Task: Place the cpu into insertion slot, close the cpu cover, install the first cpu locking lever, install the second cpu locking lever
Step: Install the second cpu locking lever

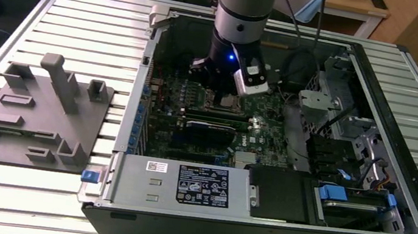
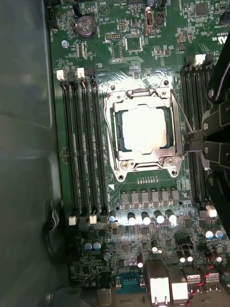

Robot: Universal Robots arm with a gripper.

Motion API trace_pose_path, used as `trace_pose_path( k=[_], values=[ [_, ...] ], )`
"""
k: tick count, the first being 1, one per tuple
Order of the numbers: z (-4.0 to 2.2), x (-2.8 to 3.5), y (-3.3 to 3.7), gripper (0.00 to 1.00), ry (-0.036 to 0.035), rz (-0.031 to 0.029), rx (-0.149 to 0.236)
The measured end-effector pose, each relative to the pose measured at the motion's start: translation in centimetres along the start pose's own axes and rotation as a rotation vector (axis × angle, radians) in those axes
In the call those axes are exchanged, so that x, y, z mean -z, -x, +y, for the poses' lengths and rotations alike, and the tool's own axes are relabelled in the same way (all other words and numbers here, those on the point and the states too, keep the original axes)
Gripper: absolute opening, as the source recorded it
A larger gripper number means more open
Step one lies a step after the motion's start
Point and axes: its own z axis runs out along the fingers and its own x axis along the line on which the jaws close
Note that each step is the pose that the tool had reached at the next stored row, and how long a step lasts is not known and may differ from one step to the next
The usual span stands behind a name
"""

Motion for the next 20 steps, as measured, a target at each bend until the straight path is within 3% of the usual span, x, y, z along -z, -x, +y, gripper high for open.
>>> trace_pose_path(
  k=[20],
  values=[
    [-0.19,-0.88,-0.73,0.11,-0.0001,-0.0003,0.000]
  ],
)
